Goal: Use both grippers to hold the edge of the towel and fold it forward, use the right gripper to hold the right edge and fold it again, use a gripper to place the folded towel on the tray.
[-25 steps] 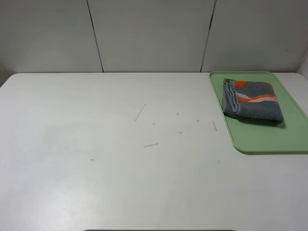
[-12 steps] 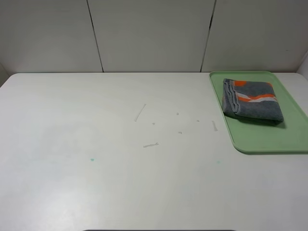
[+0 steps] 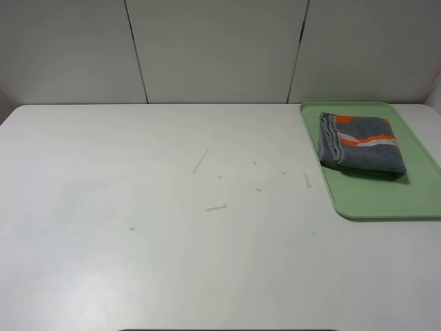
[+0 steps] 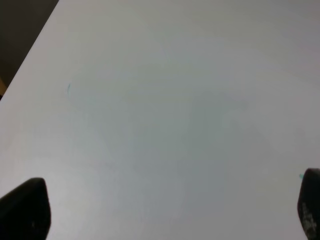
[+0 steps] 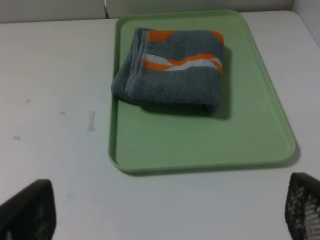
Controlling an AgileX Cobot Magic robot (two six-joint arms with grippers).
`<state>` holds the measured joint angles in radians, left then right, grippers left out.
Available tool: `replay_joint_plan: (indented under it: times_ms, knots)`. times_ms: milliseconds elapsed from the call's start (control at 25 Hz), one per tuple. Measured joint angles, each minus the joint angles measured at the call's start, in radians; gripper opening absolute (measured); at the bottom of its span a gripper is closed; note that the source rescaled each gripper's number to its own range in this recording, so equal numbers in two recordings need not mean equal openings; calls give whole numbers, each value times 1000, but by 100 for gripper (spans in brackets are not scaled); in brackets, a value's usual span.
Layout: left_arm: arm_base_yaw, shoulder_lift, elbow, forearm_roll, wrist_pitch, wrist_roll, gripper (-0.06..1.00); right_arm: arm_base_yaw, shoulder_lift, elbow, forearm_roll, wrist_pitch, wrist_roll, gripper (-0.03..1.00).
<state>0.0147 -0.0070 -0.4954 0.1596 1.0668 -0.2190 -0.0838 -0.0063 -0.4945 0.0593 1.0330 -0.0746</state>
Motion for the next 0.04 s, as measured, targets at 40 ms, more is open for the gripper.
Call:
replay_joint_plan:
  times_ms: [40]
  knots:
    - [0, 0, 0, 0, 0, 0, 100, 0, 0, 0, 0, 0, 0, 100]
